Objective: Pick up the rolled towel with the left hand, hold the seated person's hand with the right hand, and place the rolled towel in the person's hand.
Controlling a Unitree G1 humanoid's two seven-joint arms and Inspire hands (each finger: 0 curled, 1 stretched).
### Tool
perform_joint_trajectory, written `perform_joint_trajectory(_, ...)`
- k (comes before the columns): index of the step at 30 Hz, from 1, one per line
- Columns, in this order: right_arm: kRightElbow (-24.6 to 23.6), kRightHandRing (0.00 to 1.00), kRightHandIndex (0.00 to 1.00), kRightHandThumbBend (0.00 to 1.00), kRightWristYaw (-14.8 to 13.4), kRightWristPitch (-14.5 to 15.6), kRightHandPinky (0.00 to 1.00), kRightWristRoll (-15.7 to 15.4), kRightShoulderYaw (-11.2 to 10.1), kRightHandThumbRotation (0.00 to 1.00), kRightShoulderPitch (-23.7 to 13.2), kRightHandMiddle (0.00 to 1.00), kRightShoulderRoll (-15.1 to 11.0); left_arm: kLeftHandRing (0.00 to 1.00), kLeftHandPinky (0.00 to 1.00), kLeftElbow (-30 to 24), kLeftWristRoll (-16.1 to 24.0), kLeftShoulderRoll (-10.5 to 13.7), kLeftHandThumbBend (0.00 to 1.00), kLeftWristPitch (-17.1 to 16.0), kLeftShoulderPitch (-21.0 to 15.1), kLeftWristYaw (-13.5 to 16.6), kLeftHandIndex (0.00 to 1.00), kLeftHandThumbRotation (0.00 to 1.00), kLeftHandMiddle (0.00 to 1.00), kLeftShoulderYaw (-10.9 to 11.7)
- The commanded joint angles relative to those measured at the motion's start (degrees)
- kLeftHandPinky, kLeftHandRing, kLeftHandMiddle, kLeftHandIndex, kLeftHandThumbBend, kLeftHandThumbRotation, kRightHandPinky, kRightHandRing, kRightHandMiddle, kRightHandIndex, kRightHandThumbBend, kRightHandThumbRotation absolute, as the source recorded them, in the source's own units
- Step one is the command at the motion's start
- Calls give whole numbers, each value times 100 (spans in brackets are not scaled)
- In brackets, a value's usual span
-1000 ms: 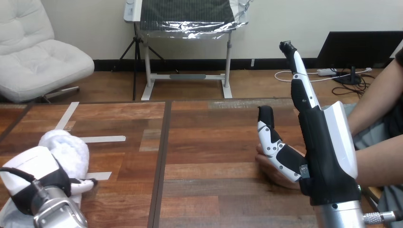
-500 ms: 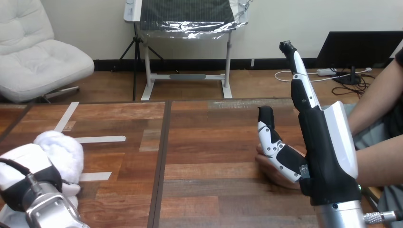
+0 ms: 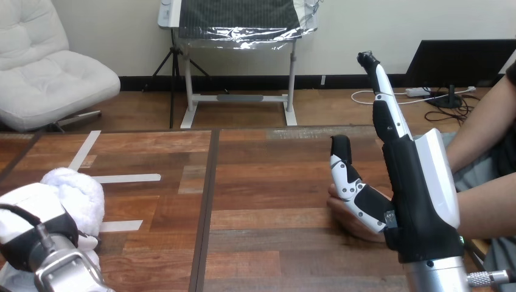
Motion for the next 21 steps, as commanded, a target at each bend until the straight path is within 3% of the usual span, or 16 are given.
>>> perform_joint_trajectory(1, -257, 100, 99, 0, 16, -31, 100, -26, -56, 0, -198, 100, -10, 58, 57, 253, -265, -139, 82, -96, 155, 109, 69, 8, 62, -85)
perform_joint_trajectory(7, -276, 100, 99, 0, 37, -3, 100, 61, -50, 0, -172, 100, 15, 57, 56, 178, -532, -197, 83, -223, 207, 471, 67, 7, 61, 6)
perform_joint_trajectory(13, -268, 100, 99, 0, 20, -10, 100, 49, -51, 0, -167, 100, 19, 56, 55, -18, -838, -203, 84, -614, 374, 1010, 65, 3, 60, 130)
perform_joint_trajectory(19, -213, 100, 99, 0, -2, -57, 100, 58, -51, 0, -194, 100, 9, 54, 54, -148, -1347, -279, 86, -1444, 624, 2063, 62, 1, 58, 432)
perform_joint_trajectory(21, -211, 100, 99, 0, -5, -46, 100, 50, -52, 0, -192, 100, 13, 54, 53, -175, -1629, -323, 87, -1899, 730, 2503, 61, 0, 57, 591)
